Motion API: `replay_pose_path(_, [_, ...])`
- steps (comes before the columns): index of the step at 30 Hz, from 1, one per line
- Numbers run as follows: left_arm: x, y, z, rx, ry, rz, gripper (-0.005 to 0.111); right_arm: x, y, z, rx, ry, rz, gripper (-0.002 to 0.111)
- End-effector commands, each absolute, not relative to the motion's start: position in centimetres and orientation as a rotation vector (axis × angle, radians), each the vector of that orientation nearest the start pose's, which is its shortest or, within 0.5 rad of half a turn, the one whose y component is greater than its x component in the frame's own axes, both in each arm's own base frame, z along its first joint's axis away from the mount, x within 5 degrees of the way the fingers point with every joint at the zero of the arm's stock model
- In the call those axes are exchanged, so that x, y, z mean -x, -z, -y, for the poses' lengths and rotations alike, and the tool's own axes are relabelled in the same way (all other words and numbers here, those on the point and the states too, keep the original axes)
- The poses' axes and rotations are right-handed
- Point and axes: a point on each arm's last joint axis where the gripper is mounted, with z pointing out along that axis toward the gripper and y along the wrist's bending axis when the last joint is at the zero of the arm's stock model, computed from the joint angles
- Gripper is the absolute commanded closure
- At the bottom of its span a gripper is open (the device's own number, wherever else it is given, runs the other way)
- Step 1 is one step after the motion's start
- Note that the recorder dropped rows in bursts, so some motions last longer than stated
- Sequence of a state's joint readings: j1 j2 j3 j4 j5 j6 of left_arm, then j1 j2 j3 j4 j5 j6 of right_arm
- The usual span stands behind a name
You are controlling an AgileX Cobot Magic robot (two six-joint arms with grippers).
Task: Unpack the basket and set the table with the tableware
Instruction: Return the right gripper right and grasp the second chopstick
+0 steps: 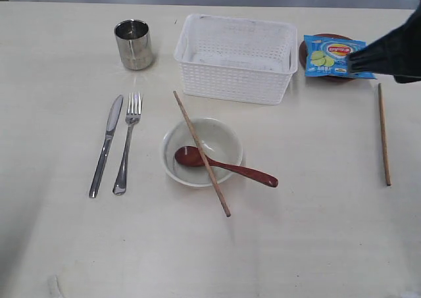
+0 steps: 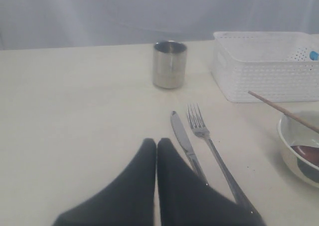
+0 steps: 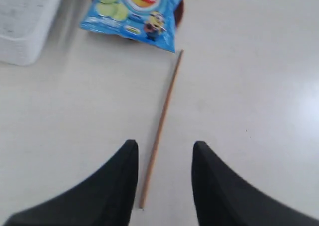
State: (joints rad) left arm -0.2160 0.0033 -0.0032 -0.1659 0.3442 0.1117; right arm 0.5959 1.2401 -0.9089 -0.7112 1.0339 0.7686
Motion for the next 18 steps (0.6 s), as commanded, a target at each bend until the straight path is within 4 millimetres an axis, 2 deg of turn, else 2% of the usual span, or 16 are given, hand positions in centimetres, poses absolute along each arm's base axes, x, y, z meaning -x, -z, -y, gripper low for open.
replay_pose_path(1, [-5.1,-18.3,1.7,-0.202,0.237,-1.817,0.107,-22.6,-25.9,-4.0,-0.029,0.388,-2.566,0.073])
replay_pose_path(4, [-5.1,-18.3,1.7,-0.202,0.237,-1.817,0.107,-22.4,-22.4,-1.4,-0.1,0.372,-2.655,0.073])
replay_pose_path(6, [-5.1,-18.3,1.7,-0.202,0.237,-1.817,0.107,-23.1,-20.2,-0.2,-0.255,0.204,-2.704,0.073])
replay_pose_path(10, [-5.1,-18.3,1.7,-0.202,0.237,-1.817,0.107,-24.6,-17.5,0.9,-0.256,0.175,-2.83,0.073])
replay_pose_path(15, [-5.1,-18.3,1.7,-0.202,0.237,-1.817,0.107,-26.6,-14.7,0.9,-0.233,0.178,-2.929,0.073])
replay_pose_path(18, [-5.1,-18.3,1.7,-0.202,0.237,-1.817,0.107,-27.5,-13.8,0.7,-0.234,0.149,-2.936,0.073])
